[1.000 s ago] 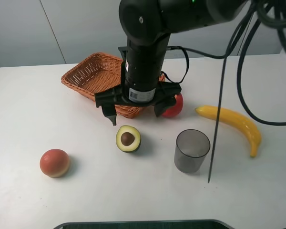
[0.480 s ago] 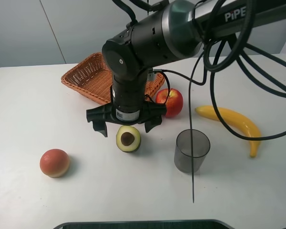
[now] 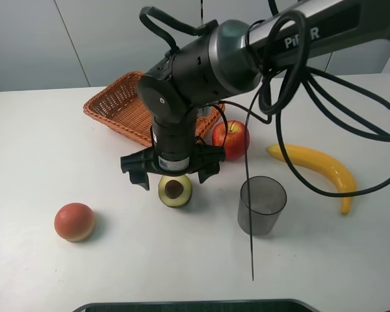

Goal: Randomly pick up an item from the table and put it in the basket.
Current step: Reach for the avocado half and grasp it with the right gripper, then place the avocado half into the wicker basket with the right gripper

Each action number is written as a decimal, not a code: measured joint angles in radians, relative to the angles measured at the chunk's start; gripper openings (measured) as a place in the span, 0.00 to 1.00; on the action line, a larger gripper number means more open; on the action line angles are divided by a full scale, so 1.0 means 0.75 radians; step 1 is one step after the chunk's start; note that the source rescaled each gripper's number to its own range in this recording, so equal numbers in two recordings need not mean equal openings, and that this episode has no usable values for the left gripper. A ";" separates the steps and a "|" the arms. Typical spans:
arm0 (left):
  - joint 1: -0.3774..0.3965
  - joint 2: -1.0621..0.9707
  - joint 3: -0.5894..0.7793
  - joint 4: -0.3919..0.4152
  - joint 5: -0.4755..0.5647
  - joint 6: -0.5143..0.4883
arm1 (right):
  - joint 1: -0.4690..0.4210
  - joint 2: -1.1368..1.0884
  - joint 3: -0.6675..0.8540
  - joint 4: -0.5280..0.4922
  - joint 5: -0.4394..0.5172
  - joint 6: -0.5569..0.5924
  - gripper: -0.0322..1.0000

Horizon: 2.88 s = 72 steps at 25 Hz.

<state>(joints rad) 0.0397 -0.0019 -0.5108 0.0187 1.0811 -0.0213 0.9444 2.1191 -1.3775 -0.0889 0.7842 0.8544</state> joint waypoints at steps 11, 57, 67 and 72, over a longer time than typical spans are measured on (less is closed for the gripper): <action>0.000 0.000 0.000 0.000 0.000 0.000 | 0.000 0.073 0.000 -0.040 -0.005 0.013 0.99; 0.000 0.000 0.000 0.000 0.000 0.000 | 0.013 -0.081 -0.095 0.070 0.381 -0.469 0.03; 0.000 0.000 0.000 0.000 0.000 0.000 | -0.083 -0.106 -0.363 0.041 0.389 -0.603 0.03; 0.000 0.000 0.000 0.000 0.000 0.000 | -0.138 -0.106 -0.380 0.001 0.166 -0.609 0.03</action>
<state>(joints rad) 0.0397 -0.0019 -0.5108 0.0187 1.0811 -0.0213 0.8408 2.0397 -1.6623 -0.0885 0.9085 0.3974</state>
